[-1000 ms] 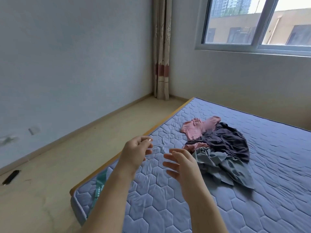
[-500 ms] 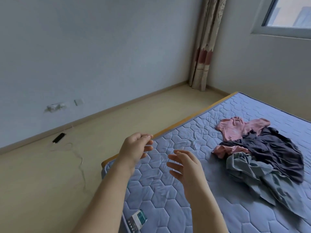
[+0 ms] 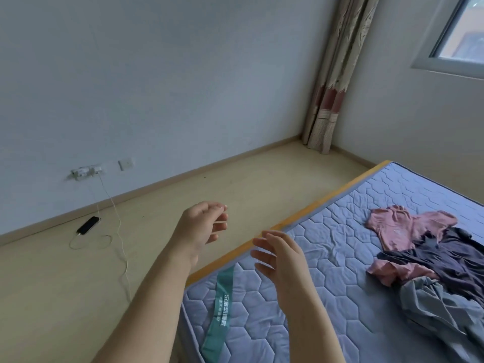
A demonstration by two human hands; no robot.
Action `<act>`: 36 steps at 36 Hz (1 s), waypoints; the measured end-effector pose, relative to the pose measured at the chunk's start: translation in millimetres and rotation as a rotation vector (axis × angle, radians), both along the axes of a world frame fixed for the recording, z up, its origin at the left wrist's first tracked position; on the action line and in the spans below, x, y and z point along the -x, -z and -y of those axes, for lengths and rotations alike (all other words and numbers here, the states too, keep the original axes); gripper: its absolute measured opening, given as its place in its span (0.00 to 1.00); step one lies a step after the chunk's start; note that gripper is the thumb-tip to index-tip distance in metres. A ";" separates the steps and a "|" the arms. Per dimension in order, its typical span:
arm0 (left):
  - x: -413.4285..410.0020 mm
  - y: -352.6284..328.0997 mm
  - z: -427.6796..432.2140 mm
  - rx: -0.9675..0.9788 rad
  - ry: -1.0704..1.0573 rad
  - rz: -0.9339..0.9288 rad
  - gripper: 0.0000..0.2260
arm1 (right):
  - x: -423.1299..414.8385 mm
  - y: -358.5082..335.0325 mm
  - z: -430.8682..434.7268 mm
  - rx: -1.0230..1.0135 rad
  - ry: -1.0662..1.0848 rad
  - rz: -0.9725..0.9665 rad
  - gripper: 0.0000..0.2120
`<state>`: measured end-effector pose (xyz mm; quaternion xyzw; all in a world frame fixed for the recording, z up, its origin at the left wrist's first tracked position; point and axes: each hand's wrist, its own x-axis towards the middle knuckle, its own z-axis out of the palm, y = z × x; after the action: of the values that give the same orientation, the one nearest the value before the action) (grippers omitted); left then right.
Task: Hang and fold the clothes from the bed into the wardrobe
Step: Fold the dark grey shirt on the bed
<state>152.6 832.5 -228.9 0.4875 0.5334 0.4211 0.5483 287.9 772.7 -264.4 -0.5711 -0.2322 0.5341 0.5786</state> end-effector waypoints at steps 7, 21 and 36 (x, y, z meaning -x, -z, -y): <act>45.6 -9.9 -86.3 -0.048 0.077 -0.057 0.08 | 59.4 -8.8 -86.7 0.009 0.048 -0.022 0.08; 123.1 13.8 -156.1 0.067 0.024 -0.018 0.08 | 108.6 -13.7 -150.5 0.038 0.040 0.004 0.08; 169.2 32.7 -295.3 0.079 0.001 0.069 0.07 | 174.1 18.1 -291.8 0.143 -0.089 0.014 0.07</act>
<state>-16.7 1127.8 -261.6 0.4507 0.5302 0.4161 0.5853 113.8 1064.5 -282.5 -0.6037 -0.2227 0.5703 0.5105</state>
